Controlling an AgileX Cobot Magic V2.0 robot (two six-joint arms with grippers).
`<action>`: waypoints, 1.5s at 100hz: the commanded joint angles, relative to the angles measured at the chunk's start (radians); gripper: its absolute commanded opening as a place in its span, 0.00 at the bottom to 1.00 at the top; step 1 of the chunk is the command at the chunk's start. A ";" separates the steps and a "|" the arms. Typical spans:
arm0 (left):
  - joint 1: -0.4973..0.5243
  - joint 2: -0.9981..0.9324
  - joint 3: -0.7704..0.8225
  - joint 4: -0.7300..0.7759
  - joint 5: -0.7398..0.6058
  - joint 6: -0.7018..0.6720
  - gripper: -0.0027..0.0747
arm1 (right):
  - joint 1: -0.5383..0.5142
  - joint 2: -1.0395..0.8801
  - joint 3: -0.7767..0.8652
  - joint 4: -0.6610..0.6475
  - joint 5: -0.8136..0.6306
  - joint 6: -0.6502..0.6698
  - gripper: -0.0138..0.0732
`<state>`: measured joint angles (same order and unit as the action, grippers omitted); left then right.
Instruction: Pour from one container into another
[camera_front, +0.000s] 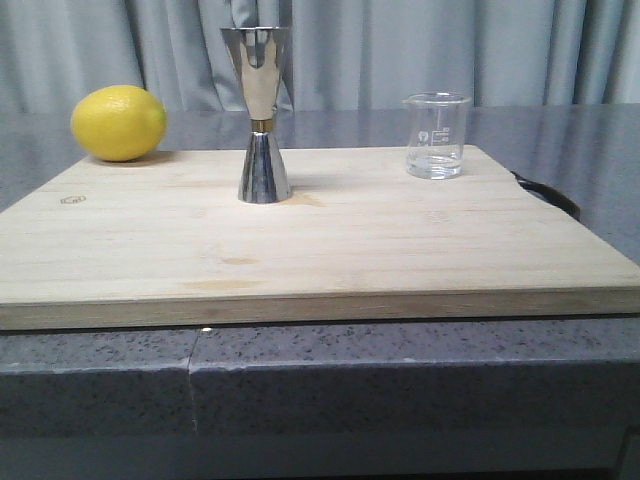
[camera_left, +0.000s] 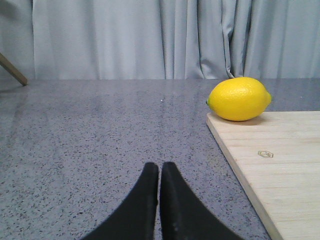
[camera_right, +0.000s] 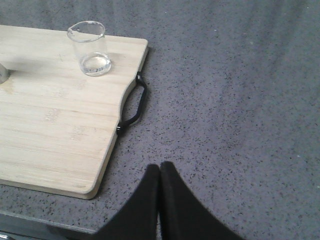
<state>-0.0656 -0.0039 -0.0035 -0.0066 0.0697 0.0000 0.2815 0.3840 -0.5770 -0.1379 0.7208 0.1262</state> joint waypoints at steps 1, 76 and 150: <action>0.004 -0.028 0.014 0.007 -0.086 0.000 0.01 | -0.008 0.005 -0.025 -0.018 -0.061 0.001 0.09; 0.004 -0.028 0.014 0.007 -0.086 0.000 0.01 | -0.008 0.005 -0.023 -0.018 -0.063 0.001 0.09; 0.004 -0.028 0.014 0.007 -0.085 0.000 0.01 | -0.284 -0.411 0.618 0.155 -0.677 0.001 0.09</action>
<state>-0.0656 -0.0039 -0.0035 0.0000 0.0660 0.0000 0.0043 -0.0078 0.0100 0.0144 0.2299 0.1262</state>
